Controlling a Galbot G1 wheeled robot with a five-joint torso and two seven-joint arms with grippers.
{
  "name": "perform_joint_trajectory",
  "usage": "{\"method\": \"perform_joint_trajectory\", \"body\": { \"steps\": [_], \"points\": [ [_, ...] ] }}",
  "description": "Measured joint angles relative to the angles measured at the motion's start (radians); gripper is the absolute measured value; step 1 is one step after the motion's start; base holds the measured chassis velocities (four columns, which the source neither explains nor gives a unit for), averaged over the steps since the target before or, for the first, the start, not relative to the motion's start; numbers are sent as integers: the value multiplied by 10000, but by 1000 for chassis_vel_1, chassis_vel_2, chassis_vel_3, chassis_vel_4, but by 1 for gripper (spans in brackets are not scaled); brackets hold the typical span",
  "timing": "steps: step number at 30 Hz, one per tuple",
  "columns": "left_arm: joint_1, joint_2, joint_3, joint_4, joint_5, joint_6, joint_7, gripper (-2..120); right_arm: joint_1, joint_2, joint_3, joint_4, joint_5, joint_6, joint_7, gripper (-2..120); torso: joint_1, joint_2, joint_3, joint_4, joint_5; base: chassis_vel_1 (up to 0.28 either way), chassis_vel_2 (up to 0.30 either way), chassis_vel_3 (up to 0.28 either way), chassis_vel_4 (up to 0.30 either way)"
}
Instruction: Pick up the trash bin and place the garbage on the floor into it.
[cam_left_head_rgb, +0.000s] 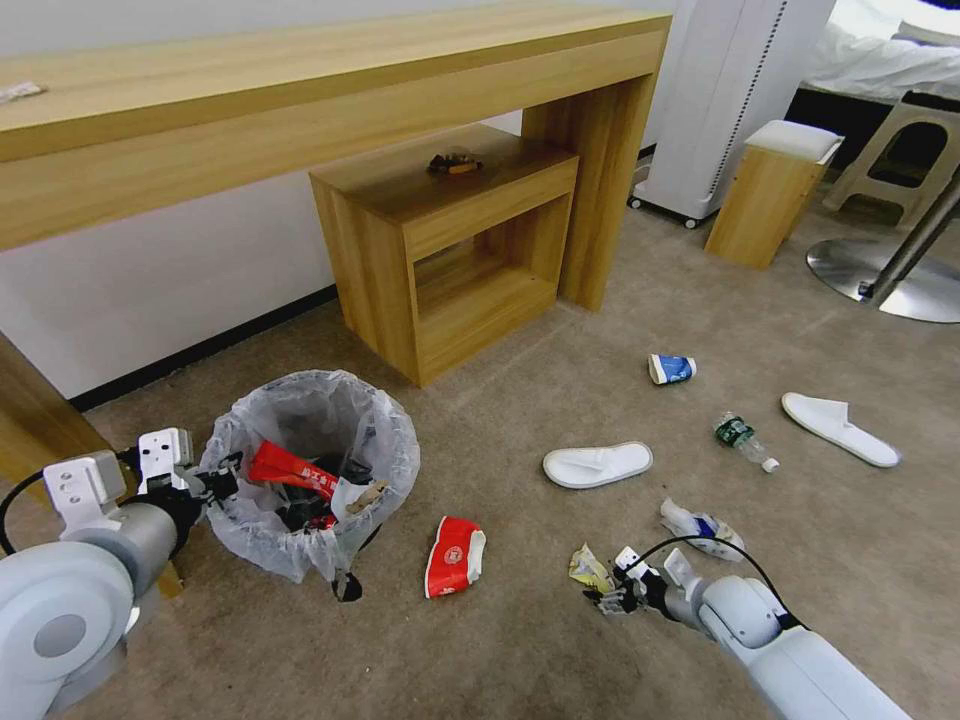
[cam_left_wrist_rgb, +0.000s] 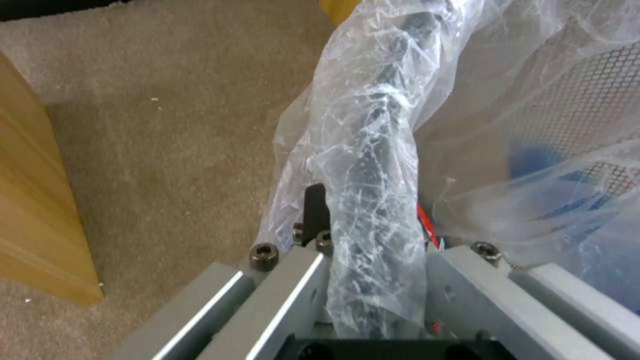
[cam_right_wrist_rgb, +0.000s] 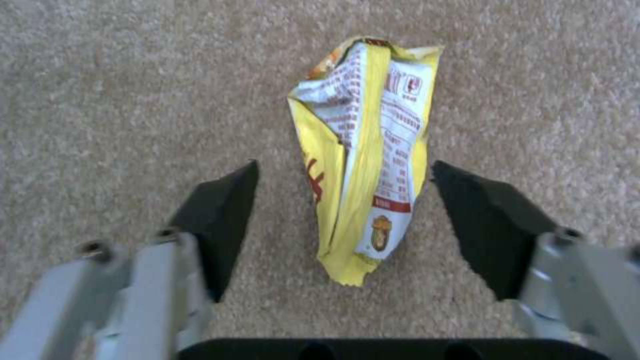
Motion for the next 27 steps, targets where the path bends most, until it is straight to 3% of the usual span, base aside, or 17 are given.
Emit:
{"method": "perform_joint_trajectory", "body": {
  "steps": [13, 27],
  "points": [
    [9, 10, -8, -18, 3, -1, 0, 0, -11, 27, 38, -194, -137, 163, -52, 17, 0, 0, 0, 0, 1, 0, 0, 0, 0],
    [3, 19, 11, -22, 14, -1, -1, 0, 118, 35, 163, -641, -277, 389, -82, 14, 0, -1, 0, 0, 1, 0, 0, 0, 0]
  ]
}}
